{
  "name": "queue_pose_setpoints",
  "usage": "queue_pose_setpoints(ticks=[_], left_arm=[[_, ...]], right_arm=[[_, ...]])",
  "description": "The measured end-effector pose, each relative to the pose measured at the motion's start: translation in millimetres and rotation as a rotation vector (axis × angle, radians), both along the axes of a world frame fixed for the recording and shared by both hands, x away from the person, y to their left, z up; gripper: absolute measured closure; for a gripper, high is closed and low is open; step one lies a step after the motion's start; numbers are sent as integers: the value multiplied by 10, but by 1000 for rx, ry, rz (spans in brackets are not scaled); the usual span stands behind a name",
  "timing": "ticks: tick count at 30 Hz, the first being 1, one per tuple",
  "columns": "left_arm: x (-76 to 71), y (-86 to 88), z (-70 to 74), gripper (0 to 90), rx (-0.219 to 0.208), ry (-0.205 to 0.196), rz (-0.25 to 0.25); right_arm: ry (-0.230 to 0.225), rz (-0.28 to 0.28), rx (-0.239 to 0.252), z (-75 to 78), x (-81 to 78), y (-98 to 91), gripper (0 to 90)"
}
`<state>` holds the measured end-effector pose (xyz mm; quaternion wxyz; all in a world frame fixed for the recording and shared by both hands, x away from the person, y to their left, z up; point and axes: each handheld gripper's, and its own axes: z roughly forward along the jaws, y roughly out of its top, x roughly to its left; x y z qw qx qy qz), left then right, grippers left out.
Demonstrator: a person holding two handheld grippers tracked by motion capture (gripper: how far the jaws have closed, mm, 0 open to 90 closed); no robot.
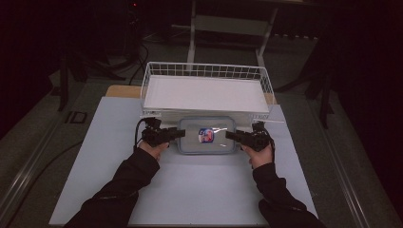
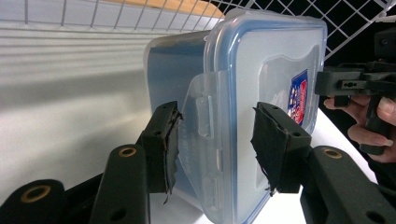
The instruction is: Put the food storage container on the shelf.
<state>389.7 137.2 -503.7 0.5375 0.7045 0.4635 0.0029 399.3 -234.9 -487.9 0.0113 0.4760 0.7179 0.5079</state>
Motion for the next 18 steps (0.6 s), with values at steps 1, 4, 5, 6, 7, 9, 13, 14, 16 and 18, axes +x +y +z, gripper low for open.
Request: queue_pose_setpoints(ticks=[1,4,5,6,7,9,13,14,16,18], left_arm=[[4,2,0,516,6,-4,4],[19,-8,0,515,2,-4,11],[26,-14,0,515,1,-4,13],[28,-22,1,516,1,-5,18],[36,-19,-4,515,-6,-3,17],[51,-8,-14,515,-3,-6,22],[69,-40,-43,497,-1,-4,30],[72,-47,-50,493,-1,-8,33],[72,-52,-54,491,-4,-18,39],[59,-87,-41,492,10,-46,74]], right_arm=[[0,0,0,0,0,0,457],[18,-11,19,-18,16,-9,453],[22,-14,20,-26,23,-11,446],[28,-16,19,-33,27,-7,439],[24,-21,18,-46,32,-3,433],[23,-28,22,-51,31,0,429],[3,-61,-17,-65,30,96,336],[5,-75,-20,-68,32,117,331],[6,-79,-13,-74,39,115,331],[0,-98,6,-102,54,113,319]])
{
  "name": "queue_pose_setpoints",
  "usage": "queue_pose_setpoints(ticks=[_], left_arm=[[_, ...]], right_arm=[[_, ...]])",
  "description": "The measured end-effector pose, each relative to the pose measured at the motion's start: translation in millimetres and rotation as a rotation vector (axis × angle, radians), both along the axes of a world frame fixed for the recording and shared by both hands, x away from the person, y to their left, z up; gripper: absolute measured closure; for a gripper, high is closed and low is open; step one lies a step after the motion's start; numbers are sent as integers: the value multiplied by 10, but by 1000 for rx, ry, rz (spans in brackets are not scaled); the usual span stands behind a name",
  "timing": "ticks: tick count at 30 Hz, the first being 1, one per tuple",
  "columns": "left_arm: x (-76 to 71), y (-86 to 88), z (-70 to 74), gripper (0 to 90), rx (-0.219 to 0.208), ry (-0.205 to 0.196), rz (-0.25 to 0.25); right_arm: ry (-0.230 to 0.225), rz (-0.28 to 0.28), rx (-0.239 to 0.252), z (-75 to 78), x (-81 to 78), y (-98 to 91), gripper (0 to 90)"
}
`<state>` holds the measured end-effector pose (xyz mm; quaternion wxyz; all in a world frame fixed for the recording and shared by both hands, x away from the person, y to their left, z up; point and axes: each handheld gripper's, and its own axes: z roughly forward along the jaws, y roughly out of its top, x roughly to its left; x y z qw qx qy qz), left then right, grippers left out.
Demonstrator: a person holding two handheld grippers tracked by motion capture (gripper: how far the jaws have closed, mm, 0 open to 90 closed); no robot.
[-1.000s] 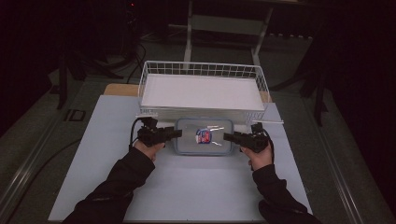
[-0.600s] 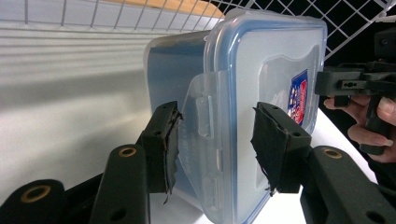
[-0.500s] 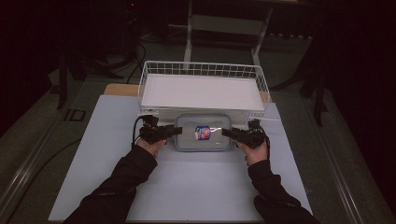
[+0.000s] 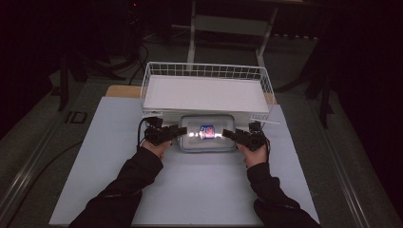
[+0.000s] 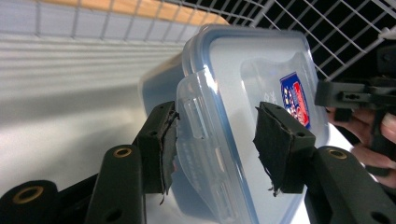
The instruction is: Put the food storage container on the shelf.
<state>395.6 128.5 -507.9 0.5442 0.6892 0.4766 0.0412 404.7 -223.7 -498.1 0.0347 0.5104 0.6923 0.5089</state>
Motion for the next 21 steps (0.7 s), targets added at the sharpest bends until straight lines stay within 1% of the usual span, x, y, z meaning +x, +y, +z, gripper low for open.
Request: queue_pose_setpoints(ticks=[1,2,3,4,6,8,9,10,11,12,13,14,15,17,18,19,21], left_arm=[[0,0,0,500,0,0,0],[-1,-14,3,500,22,-21,10],[7,-25,-8,490,27,-16,28],[7,-25,-8,485,27,-16,28],[21,-14,-33,484,14,-21,33],[13,-32,-25,482,24,-31,44],[13,-38,-20,483,41,-46,43],[16,-52,-17,468,57,-57,42],[17,-65,-15,429,71,-68,41],[11,-80,-10,429,76,-73,51],[6,-94,-2,412,90,-80,56],[2,-102,2,412,97,-84,62],[-2,-109,11,400,103,-81,70],[-20,-101,27,358,97,-79,74],[-35,-97,33,334,92,-83,69],[-37,-63,47,298,113,-128,27],[-96,-67,81,267,96,-113,34]], right_arm=[[-7,-8,-7,-2,1,9,312],[-7,-8,-7,-2,1,9,312],[-17,-27,-32,6,2,35,311],[-17,-27,-32,6,2,35,311],[-27,-38,-53,23,6,63,318],[-20,-48,-47,17,16,64,318],[-22,-52,-48,16,18,65,317],[-23,-55,-50,17,18,67,316],[-38,-53,-66,28,13,79,306],[-38,-53,-66,28,13,79,306],[-42,-52,-84,46,-1,98,298],[-42,-52,-84,46,-1,98,298],[-44,-53,-88,49,-5,101,298],[-48,-52,-93,53,-21,95,298],[-58,-47,-83,54,-33,83,298],[-64,-46,-83,59,-44,75,298],[-75,-43,-81,74,-82,47,297]])
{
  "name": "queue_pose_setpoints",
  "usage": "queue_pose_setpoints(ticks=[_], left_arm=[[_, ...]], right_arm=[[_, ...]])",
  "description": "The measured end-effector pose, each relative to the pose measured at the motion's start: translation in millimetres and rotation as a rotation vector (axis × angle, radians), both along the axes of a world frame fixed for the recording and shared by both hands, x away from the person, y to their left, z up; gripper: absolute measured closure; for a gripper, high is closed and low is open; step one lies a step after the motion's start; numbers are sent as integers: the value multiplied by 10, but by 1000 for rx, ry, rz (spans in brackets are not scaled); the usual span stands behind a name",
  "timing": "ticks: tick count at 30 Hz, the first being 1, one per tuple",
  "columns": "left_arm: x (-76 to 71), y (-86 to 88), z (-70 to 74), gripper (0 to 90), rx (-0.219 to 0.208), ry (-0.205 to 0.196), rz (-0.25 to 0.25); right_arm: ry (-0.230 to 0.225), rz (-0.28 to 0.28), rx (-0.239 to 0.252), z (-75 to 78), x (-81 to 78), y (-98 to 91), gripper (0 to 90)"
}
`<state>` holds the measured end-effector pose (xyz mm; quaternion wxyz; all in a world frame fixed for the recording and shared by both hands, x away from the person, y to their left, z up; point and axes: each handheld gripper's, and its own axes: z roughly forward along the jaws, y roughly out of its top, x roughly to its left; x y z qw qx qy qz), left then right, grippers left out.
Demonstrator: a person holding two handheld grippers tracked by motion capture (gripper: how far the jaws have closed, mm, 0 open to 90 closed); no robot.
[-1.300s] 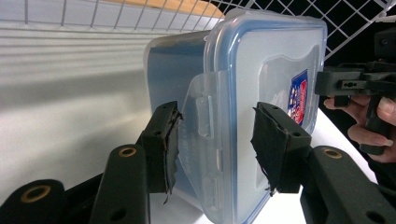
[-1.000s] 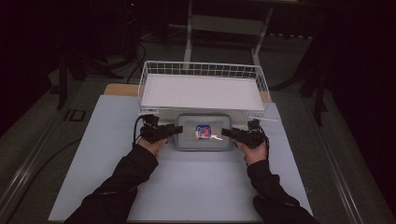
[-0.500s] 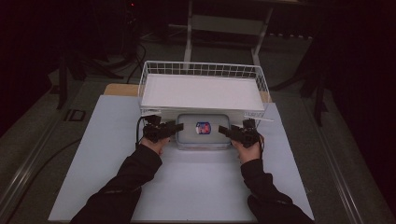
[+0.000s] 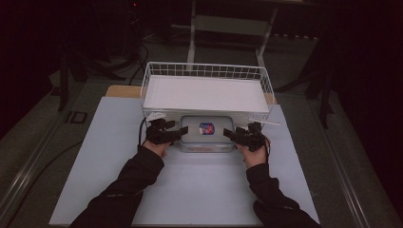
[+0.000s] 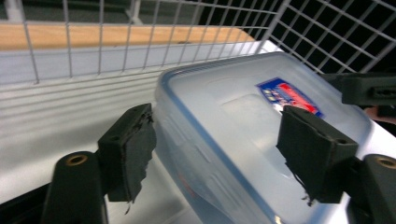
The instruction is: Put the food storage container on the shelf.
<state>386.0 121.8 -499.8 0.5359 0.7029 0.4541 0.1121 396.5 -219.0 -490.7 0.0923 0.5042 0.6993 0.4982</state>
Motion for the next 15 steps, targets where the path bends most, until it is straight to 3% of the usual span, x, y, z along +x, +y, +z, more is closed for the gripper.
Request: queue_pose_setpoints(ticks=[1,2,4,8,11,12,15], left_arm=[[-18,6,14,234,2,-2,-12],[-26,17,20,168,7,-36,-47],[-96,12,38,142,-35,16,-57],[-216,79,67,125,-11,-16,-90],[-302,111,93,66,-24,-3,-121],[-345,113,117,25,-14,3,-149],[-479,118,174,12,8,-3,-183]], right_arm=[[1,1,9,7,-19,-15,299],[4,7,35,27,-68,-42,310],[-8,24,23,65,-128,-44,311],[-28,40,18,126,-228,-50,311],[-31,59,28,169,-318,-35,323],[-35,85,28,189,-382,1,356],[-37,110,31,195,-448,56,383]])
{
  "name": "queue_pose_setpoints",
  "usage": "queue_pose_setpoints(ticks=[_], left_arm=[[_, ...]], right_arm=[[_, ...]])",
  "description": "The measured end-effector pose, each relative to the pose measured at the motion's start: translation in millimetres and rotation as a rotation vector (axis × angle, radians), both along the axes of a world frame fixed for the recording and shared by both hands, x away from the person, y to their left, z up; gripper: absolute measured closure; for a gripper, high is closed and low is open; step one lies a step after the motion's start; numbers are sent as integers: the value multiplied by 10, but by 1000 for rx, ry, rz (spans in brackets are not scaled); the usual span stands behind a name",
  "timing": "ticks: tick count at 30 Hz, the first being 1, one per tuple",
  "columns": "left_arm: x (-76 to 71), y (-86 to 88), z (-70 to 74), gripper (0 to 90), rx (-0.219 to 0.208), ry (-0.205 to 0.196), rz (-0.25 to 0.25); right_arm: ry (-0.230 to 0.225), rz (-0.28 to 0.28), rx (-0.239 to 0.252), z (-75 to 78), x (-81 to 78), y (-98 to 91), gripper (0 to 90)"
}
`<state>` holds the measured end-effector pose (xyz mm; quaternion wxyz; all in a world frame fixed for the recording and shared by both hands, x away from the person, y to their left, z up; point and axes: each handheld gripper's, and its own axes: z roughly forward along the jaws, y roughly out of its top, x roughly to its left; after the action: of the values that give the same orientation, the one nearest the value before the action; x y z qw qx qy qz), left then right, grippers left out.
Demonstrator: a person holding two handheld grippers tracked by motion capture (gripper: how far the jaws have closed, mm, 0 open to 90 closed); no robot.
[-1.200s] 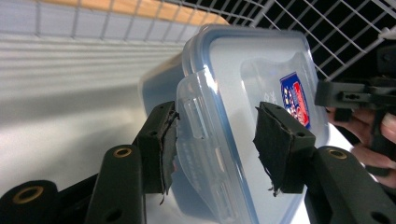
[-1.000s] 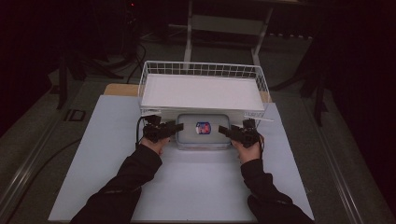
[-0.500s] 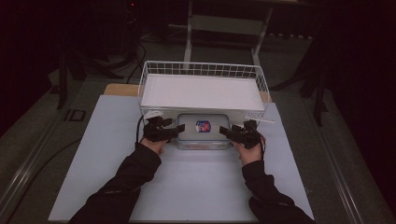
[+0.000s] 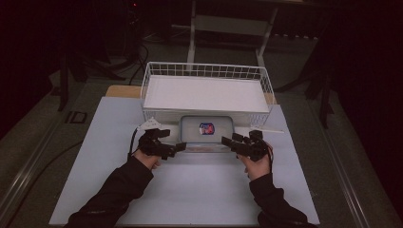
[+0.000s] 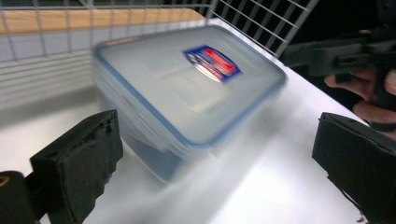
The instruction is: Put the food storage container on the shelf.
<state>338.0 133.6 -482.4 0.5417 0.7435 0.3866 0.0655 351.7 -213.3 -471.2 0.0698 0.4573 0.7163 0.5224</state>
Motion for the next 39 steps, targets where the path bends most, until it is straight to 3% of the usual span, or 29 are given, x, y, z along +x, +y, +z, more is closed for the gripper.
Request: queue_pose_setpoints(ticks=[4,5,7,9,11,17,27,39], left_arm=[[-152,28,22,0,-3,3,-18],[-210,32,25,0,20,-18,-12],[-302,42,23,0,43,-44,8],[-385,56,11,0,55,-40,24],[-475,67,-14,0,57,-41,47],[-668,85,-51,0,90,-73,85],[-709,68,-165,0,109,-76,91],[-725,97,-142,0,90,-135,136]], right_arm=[[-4,47,-20,-26,-134,130,468],[-6,56,-28,-36,-155,157,494],[-6,89,-45,-71,-207,232,602],[-13,110,-73,-100,-236,288,773],[8,146,-80,-142,-237,345,886],[46,164,-102,-258,-158,471,898],[59,156,-131,-364,22,622,898],[62,102,-138,-415,253,673,898]])
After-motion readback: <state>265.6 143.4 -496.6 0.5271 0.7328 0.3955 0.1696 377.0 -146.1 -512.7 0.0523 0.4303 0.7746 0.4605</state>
